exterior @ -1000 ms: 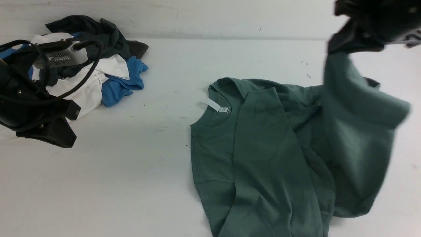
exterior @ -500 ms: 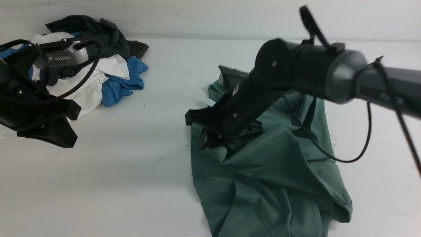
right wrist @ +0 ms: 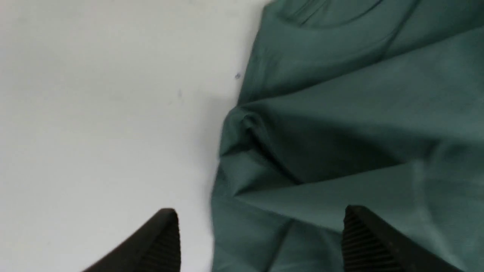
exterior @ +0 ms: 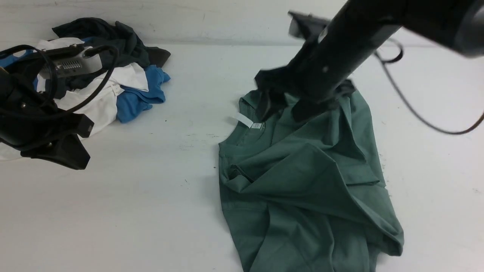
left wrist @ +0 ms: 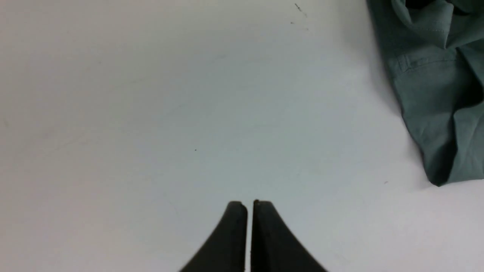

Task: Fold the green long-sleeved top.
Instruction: Use both arms simultaneously to clamp the lower edge of the clothing fabric

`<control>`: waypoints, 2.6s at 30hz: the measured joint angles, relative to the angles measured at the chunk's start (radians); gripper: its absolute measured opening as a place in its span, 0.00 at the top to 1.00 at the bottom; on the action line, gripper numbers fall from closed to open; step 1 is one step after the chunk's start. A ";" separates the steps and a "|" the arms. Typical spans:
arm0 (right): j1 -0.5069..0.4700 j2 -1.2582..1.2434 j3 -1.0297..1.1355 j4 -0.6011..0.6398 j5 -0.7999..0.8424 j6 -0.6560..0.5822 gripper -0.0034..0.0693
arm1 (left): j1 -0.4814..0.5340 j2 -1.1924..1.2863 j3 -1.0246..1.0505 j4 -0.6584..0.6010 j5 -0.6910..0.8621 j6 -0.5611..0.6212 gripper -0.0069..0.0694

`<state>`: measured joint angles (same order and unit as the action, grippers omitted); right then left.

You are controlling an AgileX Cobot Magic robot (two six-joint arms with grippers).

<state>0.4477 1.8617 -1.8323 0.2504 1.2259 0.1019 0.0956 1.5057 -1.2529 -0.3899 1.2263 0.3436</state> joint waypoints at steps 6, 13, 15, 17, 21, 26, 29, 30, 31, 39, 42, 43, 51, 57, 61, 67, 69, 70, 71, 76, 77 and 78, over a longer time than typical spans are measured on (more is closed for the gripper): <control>-0.090 -0.036 0.039 -0.185 0.014 0.071 0.22 | 0.000 0.000 0.000 -0.002 0.001 0.000 0.90; -0.167 0.044 0.155 -0.198 0.014 0.062 0.22 | 0.000 0.000 0.000 -0.002 0.001 0.000 0.90; -0.189 0.095 0.166 -0.198 0.014 0.052 0.22 | 0.000 0.000 0.000 -0.002 0.001 0.000 0.90; -0.201 0.136 0.167 -0.198 0.010 0.045 0.22 | 0.000 0.000 0.000 -0.002 0.001 0.000 0.90; -0.208 0.210 0.167 -0.197 0.007 0.030 0.22 | 0.000 0.000 0.000 -0.002 0.000 0.000 0.90; -0.208 0.283 0.167 -0.189 -0.001 0.019 0.22 | 0.000 0.000 0.000 -0.002 0.000 0.000 0.90; -0.208 0.305 0.167 -0.183 -0.004 0.009 0.24 | 0.000 0.000 0.000 -0.002 0.000 0.000 0.90; -0.208 0.307 0.167 -0.178 -0.004 0.005 0.26 | 0.000 0.000 0.000 -0.002 0.000 0.000 0.90; -0.208 0.307 0.167 -0.178 -0.004 0.003 0.27 | 0.000 0.000 0.000 -0.002 0.000 0.000 0.90; -0.208 0.279 0.113 -0.175 -0.005 -0.022 0.83 | 0.000 0.000 0.000 -0.003 -0.002 0.002 0.90; -0.208 0.227 0.112 -0.197 -0.005 -0.024 0.93 | 0.000 0.000 0.000 -0.002 -0.002 0.003 0.90; -0.208 0.205 0.111 -0.219 -0.005 -0.025 0.94 | 0.000 0.000 0.000 -0.002 -0.002 0.003 0.90; -0.326 0.050 0.111 -0.338 0.003 -0.007 0.95 | 0.000 0.000 0.000 -0.001 0.001 0.003 0.90; -0.525 -0.007 0.111 -0.393 0.009 -0.007 0.95 | 0.000 0.000 0.000 -0.001 0.001 0.003 0.90; -0.679 0.001 0.111 -0.462 0.011 -0.008 0.95 | 0.000 0.000 0.000 -0.001 0.001 0.003 0.90; -0.908 0.102 0.113 -0.486 -0.075 -0.005 0.95 | 0.000 0.000 0.000 -0.002 0.001 0.003 0.90; -0.935 0.129 0.113 -0.482 -0.116 0.002 0.94 | 0.000 0.000 0.000 -0.002 0.001 0.003 0.90; -0.944 0.148 0.114 -0.480 -0.138 0.012 0.92 | 0.000 0.000 0.000 -0.002 0.001 0.003 0.90; -0.948 0.170 0.115 -0.476 -0.157 0.023 0.90 | 0.000 0.000 0.000 -0.002 0.001 0.003 0.90; -0.940 0.192 0.104 -0.450 -0.175 0.045 0.67 | 0.000 0.000 0.000 -0.005 0.001 0.003 0.90; -0.937 0.192 0.091 -0.441 -0.161 0.046 0.62 | 0.000 0.000 0.000 -0.006 0.001 0.003 0.90; -0.935 0.192 0.064 -0.428 -0.133 0.046 0.57 | 0.000 0.000 0.000 -0.006 0.001 0.003 0.90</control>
<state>-0.4875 2.0533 -1.7681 -0.1775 1.0929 0.1478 0.0956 1.5057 -1.2529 -0.3957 1.2278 0.3470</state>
